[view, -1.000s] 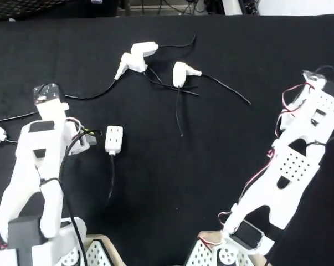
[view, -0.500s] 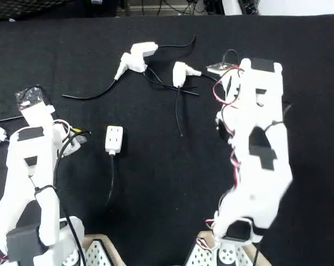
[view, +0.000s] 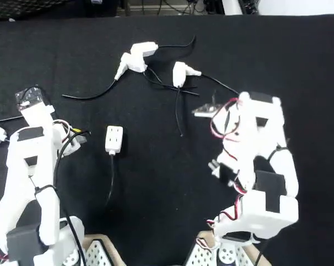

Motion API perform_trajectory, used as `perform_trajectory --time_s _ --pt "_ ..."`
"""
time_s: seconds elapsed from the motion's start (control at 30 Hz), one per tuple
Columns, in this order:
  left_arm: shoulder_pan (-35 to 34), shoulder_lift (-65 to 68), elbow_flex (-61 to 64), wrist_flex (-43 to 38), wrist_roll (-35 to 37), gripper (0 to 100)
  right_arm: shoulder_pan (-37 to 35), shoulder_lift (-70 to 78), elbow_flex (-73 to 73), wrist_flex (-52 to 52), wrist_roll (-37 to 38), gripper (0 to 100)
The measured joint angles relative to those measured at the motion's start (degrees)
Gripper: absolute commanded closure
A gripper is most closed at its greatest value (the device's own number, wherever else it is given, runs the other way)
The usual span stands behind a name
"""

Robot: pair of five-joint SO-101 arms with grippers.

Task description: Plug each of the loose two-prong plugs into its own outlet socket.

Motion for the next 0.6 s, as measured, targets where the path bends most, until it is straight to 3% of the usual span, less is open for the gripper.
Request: perform_trajectory --time_s 0.3,0.6 --pt "0.0 0.0 0.0 -0.18 0.0 71 0.53 0.0 7.74 -11.16 2.11 86.1" --pt "0.0 0.0 0.0 -0.18 0.0 71 5.8 -0.18 7.74 -14.95 2.11 85.8"
